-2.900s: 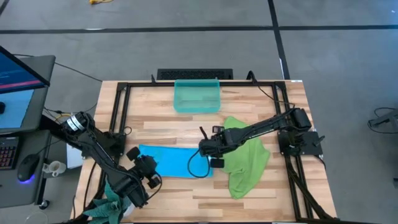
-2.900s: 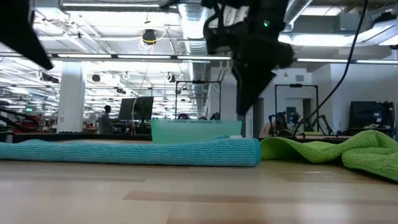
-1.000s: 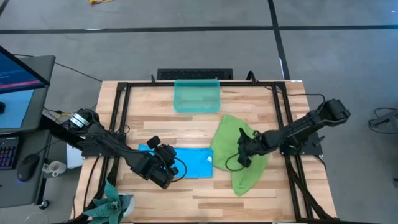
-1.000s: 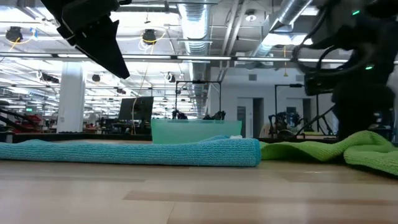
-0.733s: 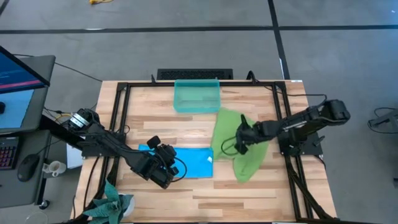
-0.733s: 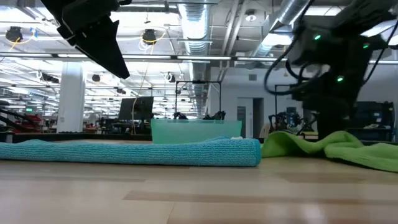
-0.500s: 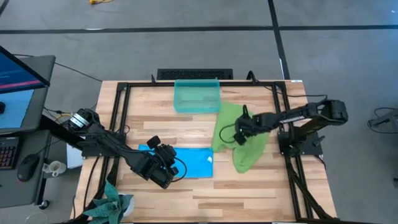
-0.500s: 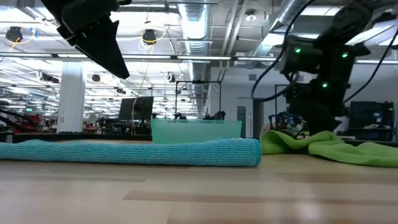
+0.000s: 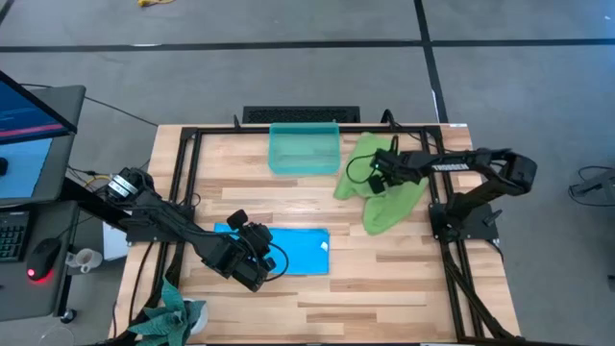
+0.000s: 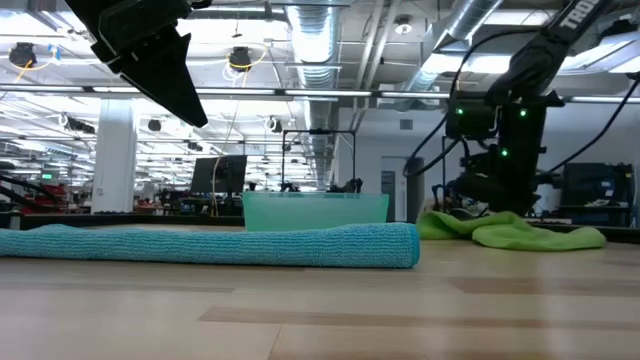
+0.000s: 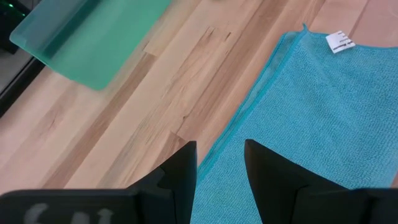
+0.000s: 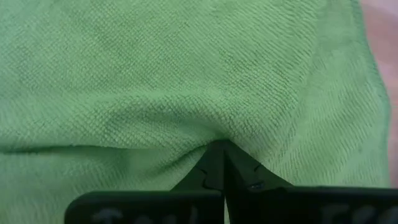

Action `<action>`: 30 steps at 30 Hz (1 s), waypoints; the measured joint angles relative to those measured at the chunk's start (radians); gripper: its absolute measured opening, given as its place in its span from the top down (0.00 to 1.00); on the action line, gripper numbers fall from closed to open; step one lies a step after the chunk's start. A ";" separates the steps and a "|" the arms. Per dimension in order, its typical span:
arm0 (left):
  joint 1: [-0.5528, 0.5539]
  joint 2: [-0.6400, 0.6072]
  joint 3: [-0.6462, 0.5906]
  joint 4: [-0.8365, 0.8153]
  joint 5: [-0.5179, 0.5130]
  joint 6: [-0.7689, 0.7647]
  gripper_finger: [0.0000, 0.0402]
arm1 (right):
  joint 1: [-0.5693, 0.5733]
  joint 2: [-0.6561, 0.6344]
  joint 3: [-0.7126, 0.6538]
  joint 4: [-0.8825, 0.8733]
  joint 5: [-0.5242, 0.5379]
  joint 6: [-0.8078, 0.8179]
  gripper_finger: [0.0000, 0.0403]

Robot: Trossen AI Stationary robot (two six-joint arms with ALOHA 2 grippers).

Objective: Roll microfiber towels into tight, uniform cylinder then place into a basket
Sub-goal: Adjust the green microfiber cloth

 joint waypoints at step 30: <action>0.000 0.000 0.000 0.000 0.023 0.017 0.68 | 0.488 -0.128 0.117 -0.203 0.055 0.096 0.95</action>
